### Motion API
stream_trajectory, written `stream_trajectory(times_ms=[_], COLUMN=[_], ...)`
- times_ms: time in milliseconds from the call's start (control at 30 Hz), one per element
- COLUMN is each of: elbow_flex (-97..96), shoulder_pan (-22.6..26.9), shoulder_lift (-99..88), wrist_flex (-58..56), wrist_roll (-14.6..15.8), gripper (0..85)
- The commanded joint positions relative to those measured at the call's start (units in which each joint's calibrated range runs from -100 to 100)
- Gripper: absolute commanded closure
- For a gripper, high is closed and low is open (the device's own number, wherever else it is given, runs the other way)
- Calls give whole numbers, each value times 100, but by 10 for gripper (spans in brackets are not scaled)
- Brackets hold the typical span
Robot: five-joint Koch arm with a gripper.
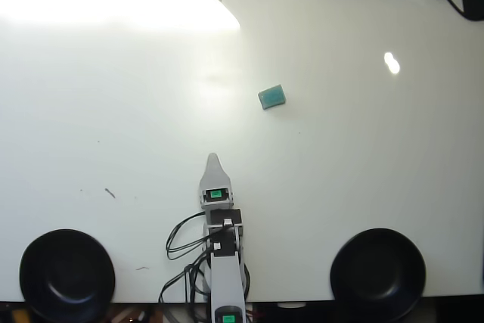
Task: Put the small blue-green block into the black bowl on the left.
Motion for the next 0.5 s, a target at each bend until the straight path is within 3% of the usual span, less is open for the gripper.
stream_trajectory(times_ms=[0,367,467], elbow_flex=[296,2172,2801], shoulder_pan=[10,166,93], shoulder_lift=[-70,744,1280], wrist_flex=[-154,-867,-1143], wrist_roll=[-103,-117,-269], gripper=[377,382,382])
